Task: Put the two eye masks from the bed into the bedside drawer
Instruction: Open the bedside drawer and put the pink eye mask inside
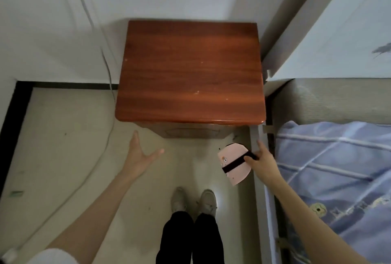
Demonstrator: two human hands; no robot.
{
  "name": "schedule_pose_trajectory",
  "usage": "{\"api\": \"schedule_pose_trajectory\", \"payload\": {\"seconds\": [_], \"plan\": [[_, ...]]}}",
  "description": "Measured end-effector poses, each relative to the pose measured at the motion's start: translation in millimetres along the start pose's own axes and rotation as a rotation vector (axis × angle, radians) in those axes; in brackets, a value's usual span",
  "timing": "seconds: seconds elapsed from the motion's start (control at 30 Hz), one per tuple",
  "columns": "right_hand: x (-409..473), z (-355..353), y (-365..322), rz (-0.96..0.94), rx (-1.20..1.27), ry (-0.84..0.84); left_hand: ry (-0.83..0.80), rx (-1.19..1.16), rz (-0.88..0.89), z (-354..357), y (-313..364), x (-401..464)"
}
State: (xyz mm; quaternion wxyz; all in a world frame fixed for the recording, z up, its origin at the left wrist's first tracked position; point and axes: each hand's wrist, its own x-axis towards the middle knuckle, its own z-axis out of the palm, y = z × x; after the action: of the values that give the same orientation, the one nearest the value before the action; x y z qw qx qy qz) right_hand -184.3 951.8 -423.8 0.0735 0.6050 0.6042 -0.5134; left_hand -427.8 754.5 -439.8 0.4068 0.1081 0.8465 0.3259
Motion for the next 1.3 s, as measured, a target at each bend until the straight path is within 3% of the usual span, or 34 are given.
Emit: {"api": "schedule_pose_trajectory", "payload": {"seconds": [0.23, 0.4, 0.7, 0.97, 1.3], "plan": [[71, 29, 13, -0.083, 0.169, 0.021, 0.126, -0.111, 0.183, 5, -28, 65], [83, 31, 4, -0.113, 0.310, 0.056, 0.153, -0.201, 0.206, 4, -23, 76], [80, 26, 7, -0.076, 0.249, 0.067, 0.112, -0.206, 0.253, 2, -29, 69], [37, 27, 43, -0.024, 0.155, -0.030, 0.096, -0.356, 0.103, 6, -54, 27], [19, 50, 70, 0.132, 0.314, -0.085, 0.187, -0.364, -0.020, 15, -84, 24]]}}
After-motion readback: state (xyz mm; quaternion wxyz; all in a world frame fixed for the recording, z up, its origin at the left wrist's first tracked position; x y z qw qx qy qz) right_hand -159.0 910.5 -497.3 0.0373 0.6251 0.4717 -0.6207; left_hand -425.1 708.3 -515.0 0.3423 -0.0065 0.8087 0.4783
